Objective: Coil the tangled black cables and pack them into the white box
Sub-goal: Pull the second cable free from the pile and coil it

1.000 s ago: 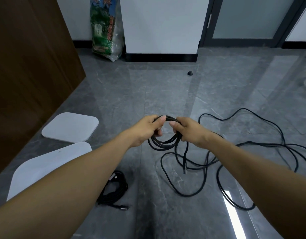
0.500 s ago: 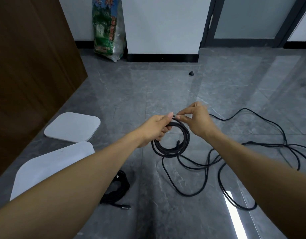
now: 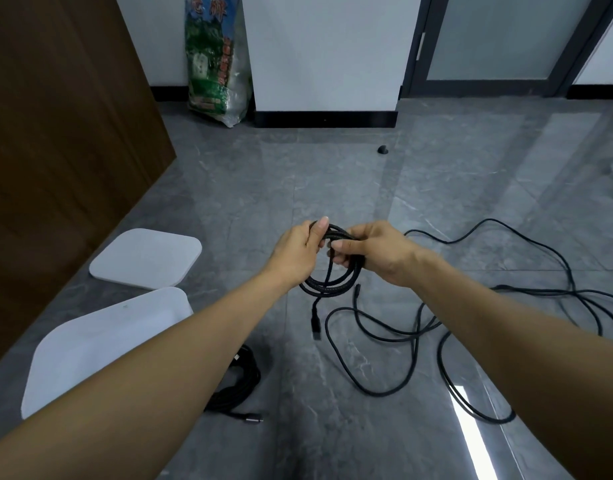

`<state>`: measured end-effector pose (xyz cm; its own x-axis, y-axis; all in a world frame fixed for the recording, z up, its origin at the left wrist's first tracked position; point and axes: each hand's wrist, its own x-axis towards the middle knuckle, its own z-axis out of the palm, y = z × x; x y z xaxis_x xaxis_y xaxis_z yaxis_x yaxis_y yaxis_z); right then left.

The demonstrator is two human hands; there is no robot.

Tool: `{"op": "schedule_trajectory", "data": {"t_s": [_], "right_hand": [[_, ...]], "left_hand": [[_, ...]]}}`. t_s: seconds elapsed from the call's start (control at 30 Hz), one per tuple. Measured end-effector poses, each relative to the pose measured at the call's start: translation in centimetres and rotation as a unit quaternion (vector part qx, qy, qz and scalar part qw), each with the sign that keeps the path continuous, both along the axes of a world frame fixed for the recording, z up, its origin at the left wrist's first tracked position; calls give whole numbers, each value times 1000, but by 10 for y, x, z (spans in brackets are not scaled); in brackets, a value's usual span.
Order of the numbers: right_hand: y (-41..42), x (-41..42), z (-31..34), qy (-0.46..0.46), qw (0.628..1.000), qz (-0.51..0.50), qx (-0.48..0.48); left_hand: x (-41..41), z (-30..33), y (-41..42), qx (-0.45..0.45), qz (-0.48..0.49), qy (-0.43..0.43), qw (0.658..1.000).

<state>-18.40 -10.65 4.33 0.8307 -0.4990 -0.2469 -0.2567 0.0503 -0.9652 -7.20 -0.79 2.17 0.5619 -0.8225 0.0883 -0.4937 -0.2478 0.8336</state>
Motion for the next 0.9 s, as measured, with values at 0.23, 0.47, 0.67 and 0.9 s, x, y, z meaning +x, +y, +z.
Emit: {"op": "schedule_trajectory", "data": {"t_s": [0.23, 0.47, 0.67, 0.9], "right_hand": [[9, 2, 5, -64, 977, -17, 201], [9, 10, 5, 83, 984, 3, -155], [12, 7, 2, 213, 877, 16, -430], [22, 17, 4, 266, 830, -20, -489]], "left_hand": [[5, 5, -4, 12, 31, -107, 994], [3, -1, -8, 39, 48, -117, 991], [5, -2, -5, 73, 76, -147, 983], [1, 11, -4, 140, 80, -256, 953]]}}
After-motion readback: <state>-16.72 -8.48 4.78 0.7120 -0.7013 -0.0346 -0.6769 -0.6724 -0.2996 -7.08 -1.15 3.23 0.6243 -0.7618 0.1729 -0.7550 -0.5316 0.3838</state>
